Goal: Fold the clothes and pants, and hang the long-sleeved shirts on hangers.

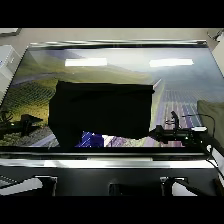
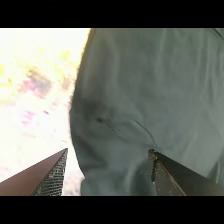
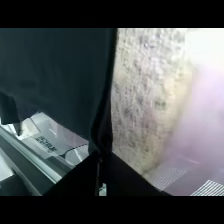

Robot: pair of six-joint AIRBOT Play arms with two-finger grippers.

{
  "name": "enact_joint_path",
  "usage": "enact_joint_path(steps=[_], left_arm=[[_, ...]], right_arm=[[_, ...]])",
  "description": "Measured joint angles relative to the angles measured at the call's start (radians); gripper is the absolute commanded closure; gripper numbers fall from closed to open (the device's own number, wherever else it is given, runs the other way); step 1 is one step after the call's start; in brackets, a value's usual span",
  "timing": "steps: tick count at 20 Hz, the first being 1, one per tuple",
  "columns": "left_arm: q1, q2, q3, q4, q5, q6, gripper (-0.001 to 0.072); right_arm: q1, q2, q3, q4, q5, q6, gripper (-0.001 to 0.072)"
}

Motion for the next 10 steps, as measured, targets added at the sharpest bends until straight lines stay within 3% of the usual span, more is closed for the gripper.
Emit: enact_joint_path(steps=[10], left_arm=[[-0.049, -0.158, -0.006, -0.072, 0.037, 0.106, 0.0126]], right_arm=[[0.0, 0.0, 0.0, 0.009, 0.018, 0.014, 0.0679]])
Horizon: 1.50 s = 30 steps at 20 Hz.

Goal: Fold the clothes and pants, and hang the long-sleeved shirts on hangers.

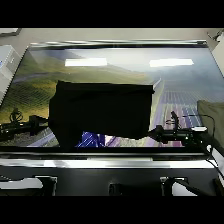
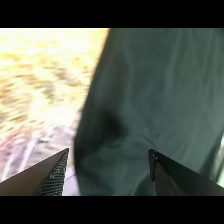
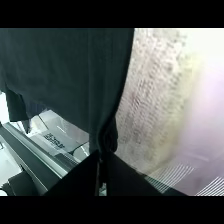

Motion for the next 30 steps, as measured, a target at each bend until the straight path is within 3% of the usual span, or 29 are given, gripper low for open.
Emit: enact_joint_path(steps=[1, 2, 3, 4, 5, 13, 17, 20, 22, 26, 30], left_arm=[[-0.012, -0.007, 0.0, -0.005, 0.008, 0.003, 0.0132], [-0.025, -0.011, 0.0, -0.006, 0.019, 0.005, 0.0222], [-0.037, -0.016, 0.0, -0.004, 0.035, 0.006, 0.0345], [-0.049, -0.019, 0.0, 0.004, 0.054, 0.008, 0.0638], [-0.063, -0.024, -0.001, 0.02, 0.076, 0.009, 0.0689], [-0.137, 0.011, 0.08, -0.046, 0.01, -0.003, 0.0691], [-0.214, 0.092, 0.283, -0.069, -0.029, -0.092, 0.0691], [-0.277, 0.13, 0.565, -0.078, -0.034, -0.179, 0.0691], [-0.31, 0.142, 0.803, -0.08, -0.043, -0.24, 0.0691], [-0.339, 0.214, 1.226, -0.057, -0.067, -0.37, 0.0692], [-0.344, 0.473, 1.273, 0.132, -0.091, -0.47, 0.0692]], right_arm=[[0.0, 0.0, 0.0, 0.002, 0.0, 0.004, 0.0679], [0.0, 0.0, 0.0, 0.002, 0.002, 0.004, 0.0679], [0.0, 0.0, 0.0, 0.002, 0.003, 0.004, 0.0679], [0.0, 0.0, 0.0, 0.002, 0.005, 0.004, 0.0679], [0.0, 0.0, 0.0, 0.005, 0.007, 0.004, 0.068], [0.121, 0.09, 0.145, 0.027, -0.027, 0.023, 0.0682], [0.299, 0.123, 0.457, -0.209, -0.229, 0.253, 0.0682], [0.362, 0.131, 0.748, -0.469, -0.386, 0.489, 0.0681], [0.38, 0.133, 0.941, -0.615, -0.424, 0.588, 0.0681], [0.394, 0.158, 1.287, -0.75, -0.317, 0.622, 0.0681], [0.397, 0.279, 1.463, -0.767, -0.112, 0.59, 0.0681]])
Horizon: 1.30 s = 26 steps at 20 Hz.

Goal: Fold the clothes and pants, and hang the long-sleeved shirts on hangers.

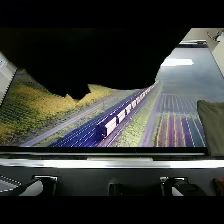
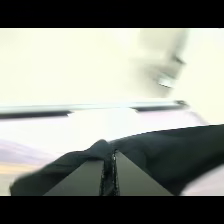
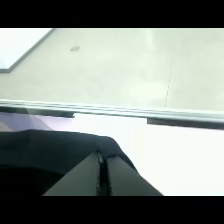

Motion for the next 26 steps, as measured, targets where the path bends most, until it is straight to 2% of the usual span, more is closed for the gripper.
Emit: enact_joint_path(steps=[3, 5, 9, 12, 17, 21, 24, 25, 26], left_arm=[[0.0, 0.2, -0.072, 0.167, -0.016, -0.075, 0.0691], [0.0, 0.265, -0.098, 0.233, -0.021, -0.109, 0.0691], [-0.003, 0.224, -0.12, 0.273, -0.028, -0.141, 0.069], [-0.027, 0.057, -0.126, 0.268, -0.043, -0.137, 0.069], [-0.108, -0.39, -0.128, 0.258, -0.022, -0.074, 0.069], [-0.16, -0.738, -0.129, 0.257, 0.087, -0.012, 0.0691], [-0.182, -0.898, -0.128, 0.253, 0.17, 0.014, 0.0689], [-0.186, -0.937, -0.128, 0.254, 0.193, 0.022, 0.0673], [-0.19, -0.962, -0.128, 0.255, 0.215, 0.028, 0.0586]], right_arm=[[0.001, 0.116, 0.042, 0.001, 0.113, 0.012, 0.0681], [0.001, 0.156, 0.052, -0.004, 0.149, 0.044, 0.0681], [0.001, 0.104, 0.058, -0.033, 0.188, 0.08, 0.068], [0.001, -0.042, 0.058, -0.041, 0.204, 0.088, 0.068], [0.001, -0.377, -0.026, -0.048, 0.204, 0.088, 0.0681], [0.001, -0.64, -0.08, -0.047, 0.087, 0.056, 0.0681], [0.001, -0.789, -0.092, -0.05, -0.019, 0.038, 0.0679], [0.001, -0.822, -0.094, -0.055, -0.051, 0.035, 0.0677], [0.001, -0.852, -0.096, -0.06, -0.085, 0.032, 0.0661]])
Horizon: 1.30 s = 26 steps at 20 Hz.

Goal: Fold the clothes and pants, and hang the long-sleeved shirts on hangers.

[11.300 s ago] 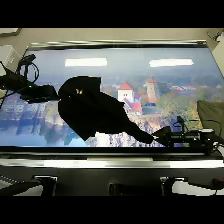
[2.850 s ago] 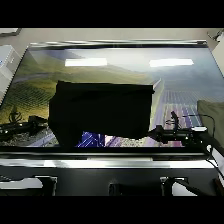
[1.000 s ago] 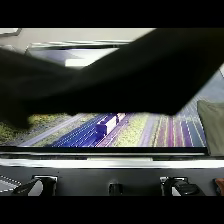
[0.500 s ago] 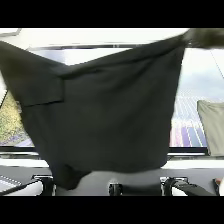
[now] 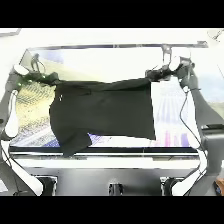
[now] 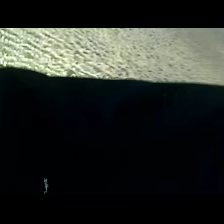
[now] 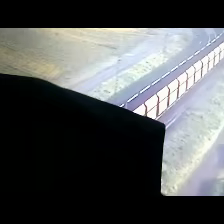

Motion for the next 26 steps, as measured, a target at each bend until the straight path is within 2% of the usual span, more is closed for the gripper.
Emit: enact_joint_path(steps=[1, 2, 3, 5, 8, 11, 13, 15, 17, 22, 26], left_arm=[[-0.002, -0.02, 0.0, -0.002, 0.022, 0.002, 0.0396], [-0.003, -0.036, 0.001, -0.002, 0.031, 0.004, 0.0156], [-0.002, -0.045, 0.005, -0.002, 0.031, 0.005, 0.0033], [0.009, -0.049, 0.033, -0.016, 0.009, 0.005, 0.003], [0.056, -0.007, 0.077, -0.032, -0.093, -0.032, 0.0031], [0.124, 0.079, 0.063, -0.031, -0.242, -0.081, 0.004], [0.168, 0.155, 0.018, -0.025, -0.344, -0.1, 0.0052], [0.201, 0.235, -0.042, -0.008, -0.418, -0.113, 0.0052], [0.224, 0.321, -0.126, 0.002, -0.462, -0.125, 0.0052], [0.254, 0.553, -0.414, 0.013, -0.451, -0.128, 0.0052], [0.262, 0.691, -0.635, 0.014, -0.417, -0.1, 0.0052]], right_arm=[[0.0, -0.021, -0.001, -0.003, -0.031, 0.0, 0.0483], [0.0, -0.038, -0.001, -0.007, -0.055, 0.0, 0.0233], [0.0, -0.049, -0.001, -0.011, -0.075, 0.0, 0.015], [-0.004, -0.049, 0.008, -0.012, -0.084, 0.01, 0.0155], [-0.042, 0.014, 0.021, -0.011, -0.016, -0.002, 0.0158], [-0.136, 0.086, 0.021, 0.005, 0.155, -0.086, 0.0206], [-0.228, 0.122, -0.028, 0.097, 0.293, -0.14, 0.0227], [-0.311, 0.164, -0.146, 0.207, 0.395, -0.196, 0.0225], [-0.379, 0.24, -0.333, 0.294, 0.43, -0.262, 0.0223], [-0.465, 0.427, -0.836, 0.383, 0.383, -0.385, 0.0224], [-0.48, 0.491, -1.05, 0.419, 0.317, -0.44, 0.0224]])
